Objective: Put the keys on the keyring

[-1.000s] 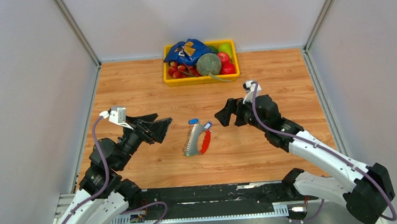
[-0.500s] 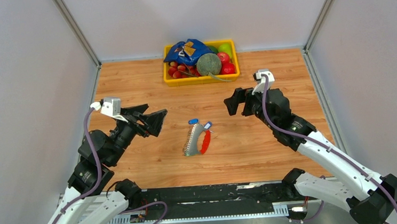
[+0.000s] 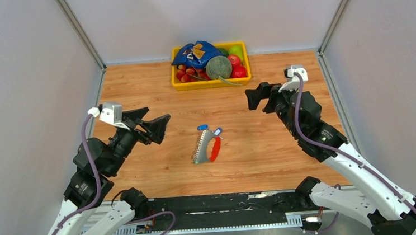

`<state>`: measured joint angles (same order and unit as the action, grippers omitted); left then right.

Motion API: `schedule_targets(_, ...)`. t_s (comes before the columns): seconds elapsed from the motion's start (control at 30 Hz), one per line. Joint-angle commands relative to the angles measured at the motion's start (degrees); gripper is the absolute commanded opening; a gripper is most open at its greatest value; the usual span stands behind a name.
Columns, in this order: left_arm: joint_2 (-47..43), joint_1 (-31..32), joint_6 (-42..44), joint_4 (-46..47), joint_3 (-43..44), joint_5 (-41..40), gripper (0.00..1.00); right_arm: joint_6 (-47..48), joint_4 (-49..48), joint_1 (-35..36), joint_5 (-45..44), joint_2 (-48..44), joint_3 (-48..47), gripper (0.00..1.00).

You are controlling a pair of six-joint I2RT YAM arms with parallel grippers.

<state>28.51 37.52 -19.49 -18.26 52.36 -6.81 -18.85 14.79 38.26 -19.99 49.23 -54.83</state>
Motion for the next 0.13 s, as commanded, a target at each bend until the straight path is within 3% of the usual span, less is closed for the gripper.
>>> schedule_targets(0.0, -0.32, -0.07, 1.68, 0.21, 1.64, -0.77, 1.00, 0.37, 0.56, 0.63, -5.96, -1.41, -2.59, 1.00)
schedule_targets(0.1, -0.03, -0.08, 1.36, 0.58, 1.61, -0.40, 1.00, -0.48, 2.53, 0.75, -9.61, -1.32, -3.09, 1.00)
